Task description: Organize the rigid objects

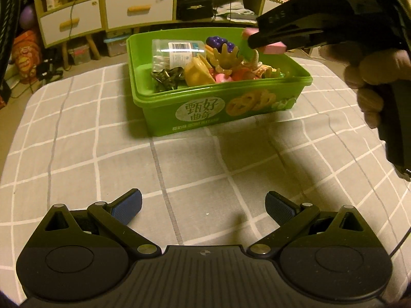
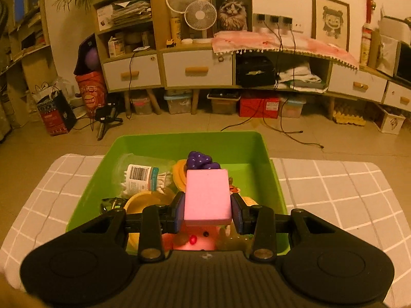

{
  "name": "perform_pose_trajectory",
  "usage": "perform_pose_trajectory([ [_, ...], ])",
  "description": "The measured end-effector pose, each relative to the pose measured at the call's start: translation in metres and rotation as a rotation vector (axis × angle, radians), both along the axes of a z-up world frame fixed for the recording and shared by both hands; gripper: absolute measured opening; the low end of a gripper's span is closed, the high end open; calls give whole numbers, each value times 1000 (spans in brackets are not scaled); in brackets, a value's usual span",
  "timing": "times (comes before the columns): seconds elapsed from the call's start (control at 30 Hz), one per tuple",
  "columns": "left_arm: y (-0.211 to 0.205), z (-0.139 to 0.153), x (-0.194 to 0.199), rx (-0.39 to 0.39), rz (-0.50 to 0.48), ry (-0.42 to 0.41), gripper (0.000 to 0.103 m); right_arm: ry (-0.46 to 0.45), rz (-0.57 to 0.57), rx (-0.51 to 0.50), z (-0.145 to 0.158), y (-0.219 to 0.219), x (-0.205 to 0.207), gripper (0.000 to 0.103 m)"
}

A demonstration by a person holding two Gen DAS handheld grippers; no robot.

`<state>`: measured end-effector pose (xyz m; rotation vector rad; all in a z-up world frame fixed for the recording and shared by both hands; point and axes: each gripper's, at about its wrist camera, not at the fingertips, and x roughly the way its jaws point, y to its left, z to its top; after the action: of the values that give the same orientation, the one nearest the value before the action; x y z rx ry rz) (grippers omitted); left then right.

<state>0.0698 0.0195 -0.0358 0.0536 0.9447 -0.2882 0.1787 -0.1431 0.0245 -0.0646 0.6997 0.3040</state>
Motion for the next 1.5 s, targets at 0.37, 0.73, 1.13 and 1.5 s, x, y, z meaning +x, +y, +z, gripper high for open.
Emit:
perform_pose_trajectory([
  [0.37,-7,10,-4,-5,-1,-21,101,25,17,-17,11,-6,-37,48],
  [0.73,-22,24,-11,10,43,-34,101,39,-28,14,28,-37,-86,54],
  [1.13,-26,48,-19,48,211,-54,101,96,-52,67,24,-65,-120,66],
  [1.5,-32,50,-22,67,277,-81,101,143,-99,67,16,-73,-119,69],
])
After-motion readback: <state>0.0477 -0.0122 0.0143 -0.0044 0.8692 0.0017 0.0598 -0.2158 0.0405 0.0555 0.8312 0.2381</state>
